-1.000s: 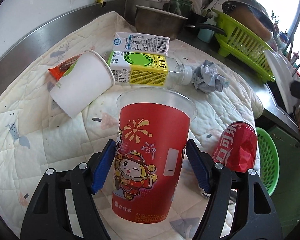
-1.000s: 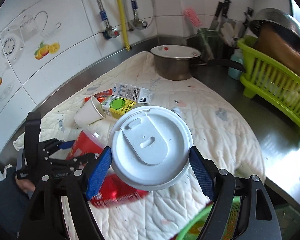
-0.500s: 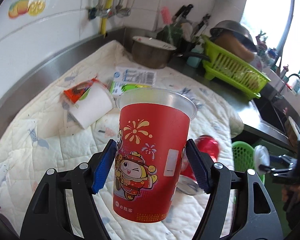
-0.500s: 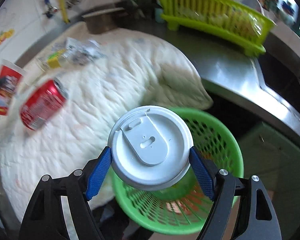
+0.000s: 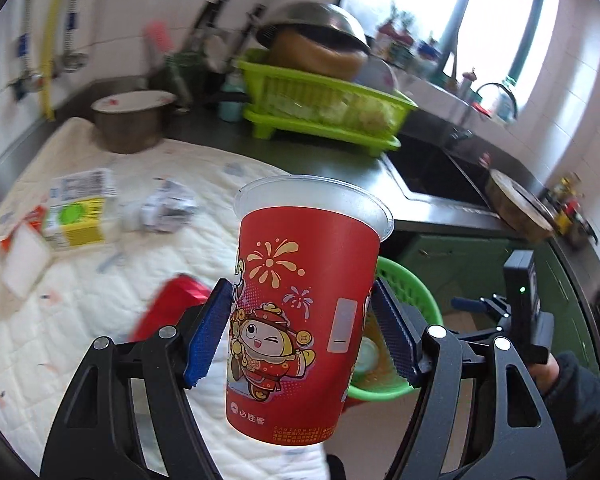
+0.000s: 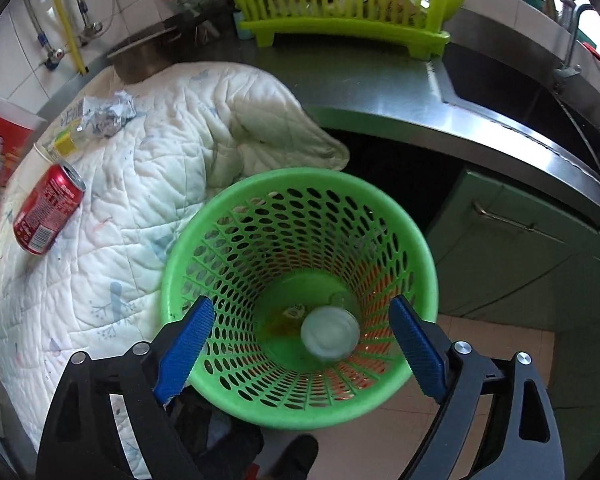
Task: Collect trash
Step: 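Drop the white lid in the basket with the right tool while the left drops the cup, then reach the left tool to the red Coca-Cola can and grasp it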
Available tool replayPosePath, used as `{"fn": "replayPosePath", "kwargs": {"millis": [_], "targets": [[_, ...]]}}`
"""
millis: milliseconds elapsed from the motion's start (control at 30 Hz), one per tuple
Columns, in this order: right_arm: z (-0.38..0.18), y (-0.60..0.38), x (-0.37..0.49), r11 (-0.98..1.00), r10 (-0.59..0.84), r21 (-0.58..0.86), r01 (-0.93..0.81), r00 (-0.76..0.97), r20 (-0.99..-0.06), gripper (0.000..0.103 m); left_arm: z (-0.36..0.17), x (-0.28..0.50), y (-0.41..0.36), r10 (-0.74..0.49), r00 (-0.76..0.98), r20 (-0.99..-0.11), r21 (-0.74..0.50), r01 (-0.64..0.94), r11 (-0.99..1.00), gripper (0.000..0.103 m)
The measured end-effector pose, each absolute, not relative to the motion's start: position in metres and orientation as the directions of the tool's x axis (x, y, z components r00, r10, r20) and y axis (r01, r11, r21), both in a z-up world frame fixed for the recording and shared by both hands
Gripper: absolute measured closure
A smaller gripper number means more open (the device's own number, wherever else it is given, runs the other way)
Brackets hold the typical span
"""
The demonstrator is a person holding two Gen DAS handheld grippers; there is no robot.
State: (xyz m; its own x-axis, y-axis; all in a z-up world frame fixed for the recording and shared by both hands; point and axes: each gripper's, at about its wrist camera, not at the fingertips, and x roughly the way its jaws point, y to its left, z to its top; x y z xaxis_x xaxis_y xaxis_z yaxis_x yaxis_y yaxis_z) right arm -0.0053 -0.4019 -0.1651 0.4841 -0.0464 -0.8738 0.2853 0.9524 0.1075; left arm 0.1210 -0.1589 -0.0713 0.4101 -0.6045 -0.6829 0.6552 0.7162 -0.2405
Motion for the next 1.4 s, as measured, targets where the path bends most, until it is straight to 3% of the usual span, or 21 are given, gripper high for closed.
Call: {"fn": "replayPosePath", "kwargs": {"millis": [300,600,1033,1400], "targets": [[-0.136,-0.417,-0.054,0.932,-0.070,0.138,0.337,0.537,-0.841,0.015,-0.117,0.106,-0.272,-0.595,0.266,-0.758,-0.238,0.737,0.633,0.032],[-0.129,-0.419,-0.069,0.922,-0.063,0.167,0.350,0.560,-0.826,0.015,-0.139,0.101,-0.313,-0.584,0.213,-0.783,-0.248,0.754,0.608,0.027],[-0.121,-0.402,-0.051,0.941,-0.033,0.172,0.290,0.585,-0.810,0.015,-0.111,0.119,-0.230,-0.550,0.357,-0.755,-0.192,0.682,0.706,0.023],[-0.108,-0.376,-0.027,0.963,0.008,0.169,0.207,0.609,-0.793,0.014,-0.109,0.149,-0.137,-0.428,0.490,-0.759,-0.102,0.561,0.822,0.018]]}}
